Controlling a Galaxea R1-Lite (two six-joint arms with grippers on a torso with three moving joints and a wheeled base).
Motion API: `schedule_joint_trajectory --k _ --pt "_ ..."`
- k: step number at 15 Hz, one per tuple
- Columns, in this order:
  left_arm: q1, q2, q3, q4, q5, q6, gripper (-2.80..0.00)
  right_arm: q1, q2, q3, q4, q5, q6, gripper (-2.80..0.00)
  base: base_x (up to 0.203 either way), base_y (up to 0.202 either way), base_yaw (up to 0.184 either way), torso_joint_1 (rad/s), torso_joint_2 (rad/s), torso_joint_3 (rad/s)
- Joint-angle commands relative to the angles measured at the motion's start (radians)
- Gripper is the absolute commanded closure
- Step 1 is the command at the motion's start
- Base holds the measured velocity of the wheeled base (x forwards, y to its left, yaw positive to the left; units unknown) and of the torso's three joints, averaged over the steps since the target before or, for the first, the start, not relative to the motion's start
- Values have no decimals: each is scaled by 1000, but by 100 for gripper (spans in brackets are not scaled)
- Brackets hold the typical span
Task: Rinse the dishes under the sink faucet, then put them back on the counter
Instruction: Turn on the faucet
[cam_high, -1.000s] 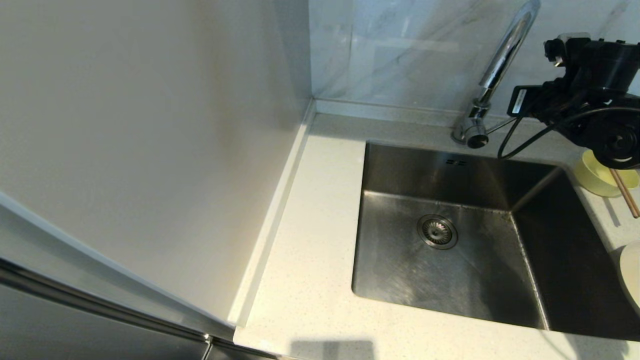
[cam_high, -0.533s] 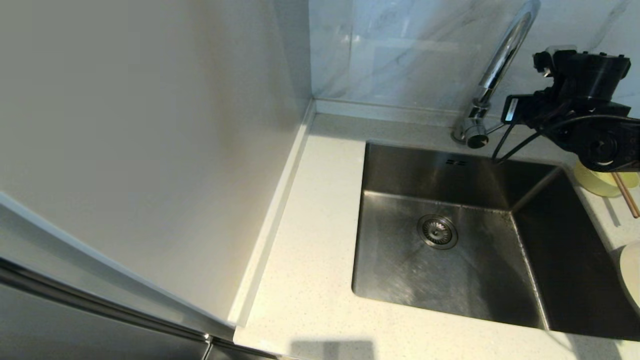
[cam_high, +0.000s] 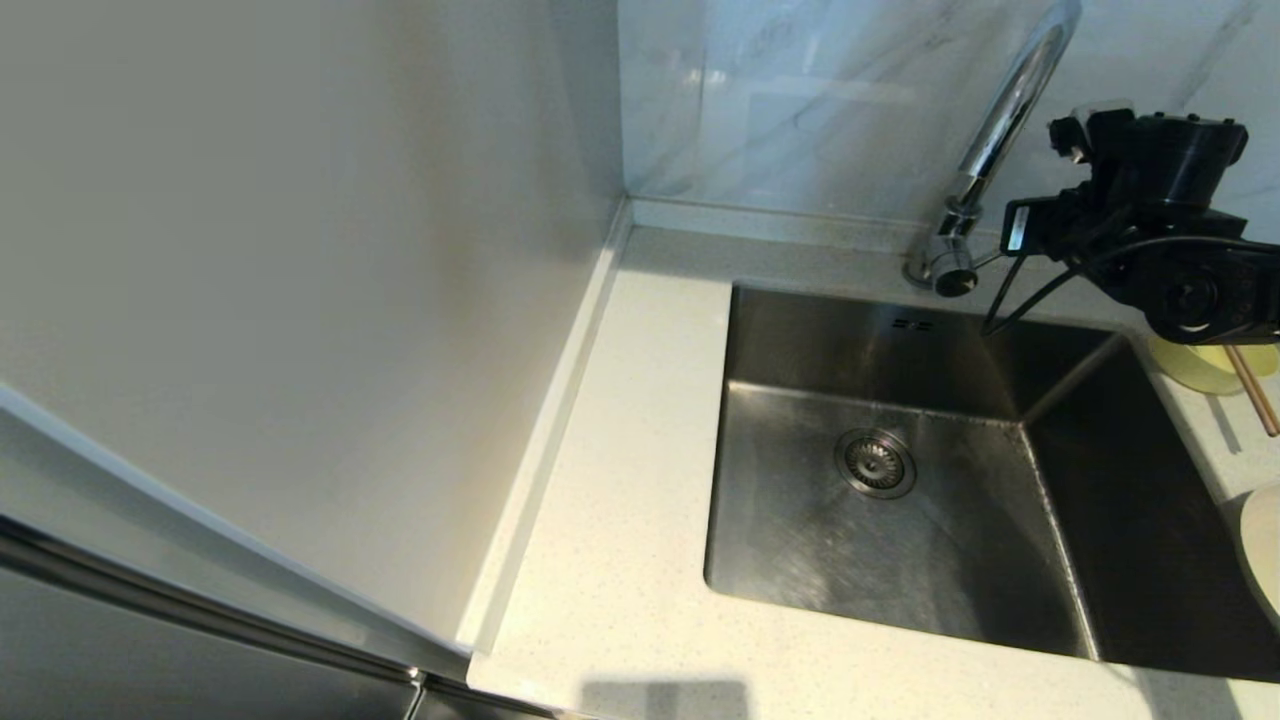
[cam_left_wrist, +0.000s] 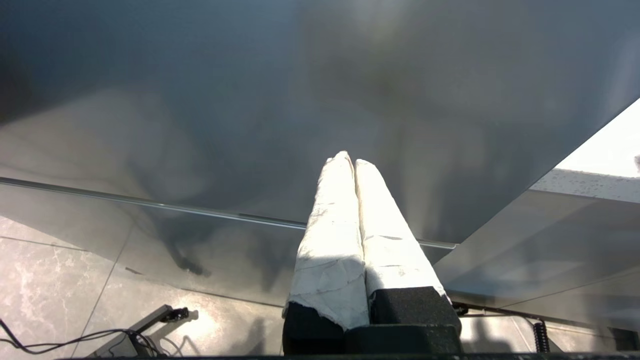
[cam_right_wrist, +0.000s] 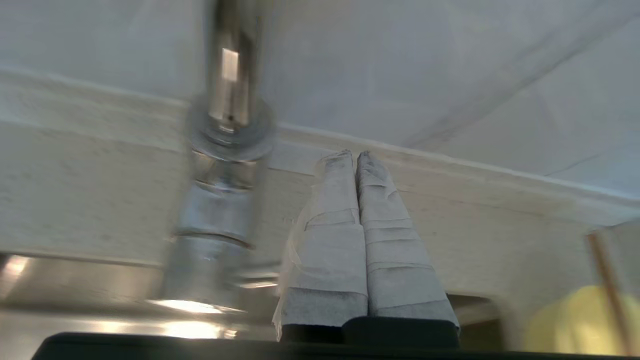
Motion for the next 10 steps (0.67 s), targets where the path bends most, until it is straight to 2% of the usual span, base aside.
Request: schedule_joint_trajectory --k 1,3,7,10 --pt "0 0 1 0 0 0 0 -17 -22 19 0 1 -16 0 0 0 0 0 0 0" --pt "0 0 0 0 0 0 0 -25 -56 74 21 16 -29 0 0 0 0 0 0 0" --pt "0 0 0 0 0 0 0 -33 -133 194 80 100 -31 0 0 0 0 0 0 0" --pt "0 0 0 0 0 0 0 -35 -134 157 74 101 -25 0 0 0 0 0 0 0"
